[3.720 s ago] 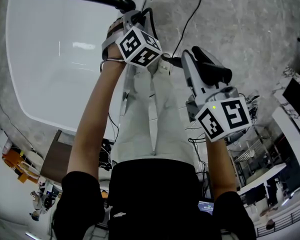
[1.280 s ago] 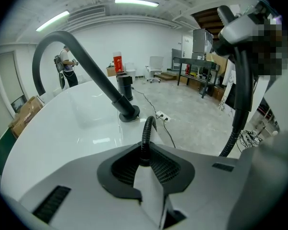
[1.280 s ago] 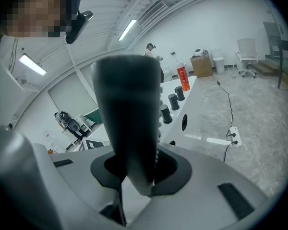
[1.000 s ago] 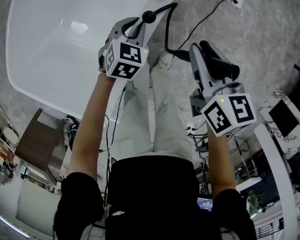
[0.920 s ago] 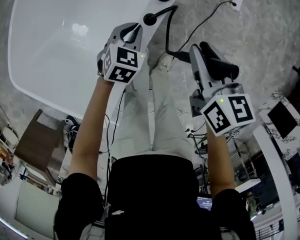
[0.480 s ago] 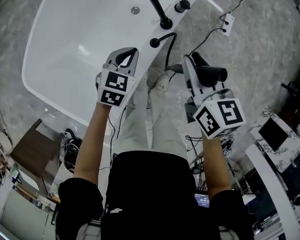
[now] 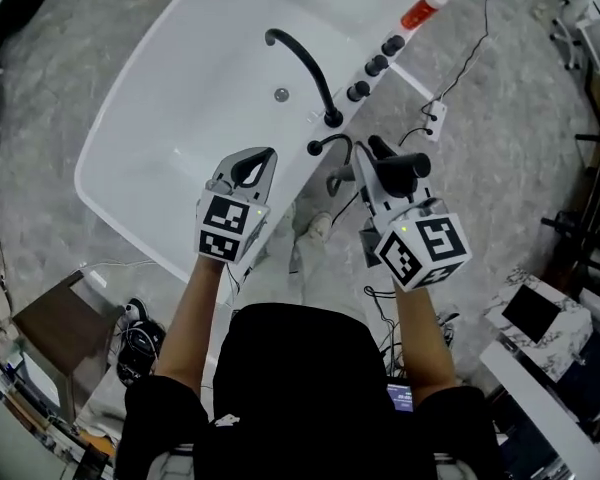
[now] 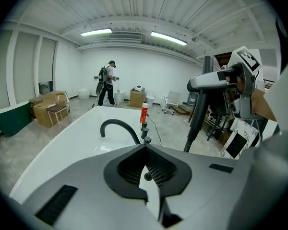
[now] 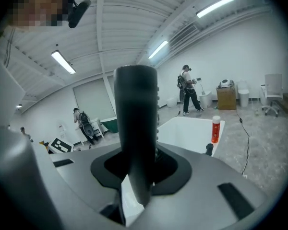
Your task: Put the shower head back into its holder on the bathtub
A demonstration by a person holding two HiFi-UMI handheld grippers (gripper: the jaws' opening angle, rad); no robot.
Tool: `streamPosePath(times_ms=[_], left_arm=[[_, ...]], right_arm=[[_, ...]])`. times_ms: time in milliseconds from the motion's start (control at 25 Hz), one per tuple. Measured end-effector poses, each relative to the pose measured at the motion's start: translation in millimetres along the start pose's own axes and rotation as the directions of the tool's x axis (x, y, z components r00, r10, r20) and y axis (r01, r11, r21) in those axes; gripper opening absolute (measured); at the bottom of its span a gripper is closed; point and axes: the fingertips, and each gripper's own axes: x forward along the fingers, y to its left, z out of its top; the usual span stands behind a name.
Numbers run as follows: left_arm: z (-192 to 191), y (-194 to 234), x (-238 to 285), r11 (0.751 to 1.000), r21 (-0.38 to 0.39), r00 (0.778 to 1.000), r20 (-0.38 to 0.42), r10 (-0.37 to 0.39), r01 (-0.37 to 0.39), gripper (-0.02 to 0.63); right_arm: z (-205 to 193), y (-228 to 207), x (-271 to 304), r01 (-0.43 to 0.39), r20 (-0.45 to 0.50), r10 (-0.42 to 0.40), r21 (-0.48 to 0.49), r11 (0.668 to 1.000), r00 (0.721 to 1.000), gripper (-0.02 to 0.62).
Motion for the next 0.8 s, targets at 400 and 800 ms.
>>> streamPosePath(times_ms=[400, 800], left_arm=[[99.9, -8.8, -67.1, 0.999, 0.034, 0.985, 0.173, 0.009, -0.015, 0.012], [184.5, -5.9, -123.4, 0.994, 0.070, 0.948, 0.314, 0.057, -0.083, 0.012]], right_arm=[[97.0, 59.2, -16.0, -0.072, 0.112, 0.083, -0.101, 0.992, 0.990, 0.104], [185.4, 102.4, -33.2, -0.130, 0.224, 0.176, -0.202, 0.971, 0.959, 0.104]])
